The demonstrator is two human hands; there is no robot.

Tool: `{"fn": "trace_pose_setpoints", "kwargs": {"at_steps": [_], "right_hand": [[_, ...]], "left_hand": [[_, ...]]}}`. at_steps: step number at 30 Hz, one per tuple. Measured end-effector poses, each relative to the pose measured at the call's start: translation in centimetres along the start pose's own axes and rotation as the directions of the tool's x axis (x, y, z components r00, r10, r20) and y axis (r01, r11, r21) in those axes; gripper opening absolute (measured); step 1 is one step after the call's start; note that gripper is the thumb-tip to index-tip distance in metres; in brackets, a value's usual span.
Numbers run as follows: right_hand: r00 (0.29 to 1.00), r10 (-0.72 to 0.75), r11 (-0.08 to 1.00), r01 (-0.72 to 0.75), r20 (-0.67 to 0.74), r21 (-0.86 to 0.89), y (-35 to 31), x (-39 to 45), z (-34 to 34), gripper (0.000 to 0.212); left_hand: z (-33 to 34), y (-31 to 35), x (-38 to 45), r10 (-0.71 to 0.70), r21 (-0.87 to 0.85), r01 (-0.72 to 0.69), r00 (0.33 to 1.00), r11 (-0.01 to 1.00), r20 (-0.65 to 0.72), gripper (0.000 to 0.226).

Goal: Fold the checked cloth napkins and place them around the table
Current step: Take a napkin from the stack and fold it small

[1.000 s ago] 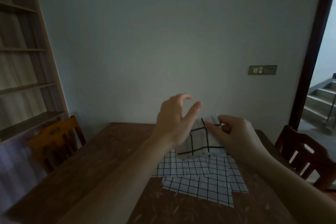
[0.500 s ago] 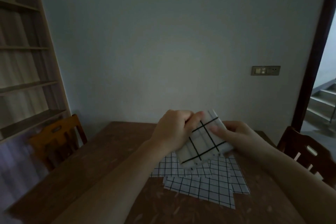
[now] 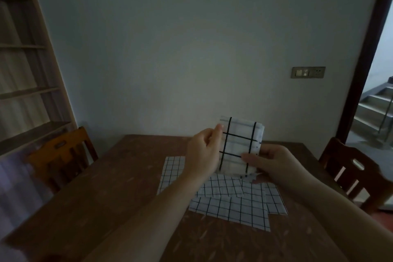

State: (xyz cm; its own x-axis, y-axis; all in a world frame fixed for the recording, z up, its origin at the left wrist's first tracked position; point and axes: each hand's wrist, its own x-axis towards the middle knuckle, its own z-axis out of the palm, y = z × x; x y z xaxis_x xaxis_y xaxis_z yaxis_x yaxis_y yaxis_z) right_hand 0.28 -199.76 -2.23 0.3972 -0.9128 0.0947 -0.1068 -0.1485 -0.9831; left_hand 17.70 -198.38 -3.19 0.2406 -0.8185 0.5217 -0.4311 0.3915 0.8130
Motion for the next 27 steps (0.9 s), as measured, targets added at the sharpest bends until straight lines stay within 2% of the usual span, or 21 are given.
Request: {"fn": "trace_pose_setpoints", "kwargs": {"at_steps": [2,4,5,10,15,20,23,27], "right_hand": [[0.996,0.026,1.000,-0.027,-0.082,-0.009,1.4,0.2,-0.8,0.013],[0.987,0.078,0.997,-0.078,-0.138,0.008,2.9,0.3,-1.6,0.013],[0.982,0.112,0.994,-0.109,-0.153,0.024,3.9,0.2,-1.9,0.015],[0.953,0.287,0.957,-0.279,-0.095,0.081,8.5,-1.3,-3.2,0.017],[0.908,0.359,0.931,-0.365,-0.214,0.012,12.6,-4.2,-6.5,0.013],[0.906,0.337,0.928,-0.365,-0.257,-0.071,14.5,-7.6,-12.9,0.008],[0.910,0.319,0.933,-0.351,-0.266,-0.081,16.0,-10.0,-18.5,0.008],[0.892,0.371,0.916,-0.397,-0.260,-0.055,17.6,-11.9,-25.7,0.013]], "left_hand": [[0.4,-1.4,-0.8,-0.164,-0.060,0.183,0.957,0.981,0.238,0.046],[1.0,-2.6,-1.8,-0.273,-0.114,0.368,0.833,0.923,0.481,0.029],[1.6,-3.1,-2.2,-0.284,-0.135,0.409,0.800,0.902,0.528,0.026],[5.6,-6.4,-3.9,-0.338,-0.205,0.481,0.806,0.852,0.486,0.014],[11.0,-8.3,-6.7,-0.417,-0.137,0.570,0.724,0.810,0.550,0.013],[17.9,-6.3,-9.1,-0.485,-0.103,0.689,0.599,0.717,0.637,0.015],[22.8,-3.6,-10.4,-0.481,-0.052,0.644,0.621,0.763,0.619,0.015],[29.6,-0.5,-13.1,-0.532,-0.031,0.659,0.633,0.751,0.562,0.018]]}}
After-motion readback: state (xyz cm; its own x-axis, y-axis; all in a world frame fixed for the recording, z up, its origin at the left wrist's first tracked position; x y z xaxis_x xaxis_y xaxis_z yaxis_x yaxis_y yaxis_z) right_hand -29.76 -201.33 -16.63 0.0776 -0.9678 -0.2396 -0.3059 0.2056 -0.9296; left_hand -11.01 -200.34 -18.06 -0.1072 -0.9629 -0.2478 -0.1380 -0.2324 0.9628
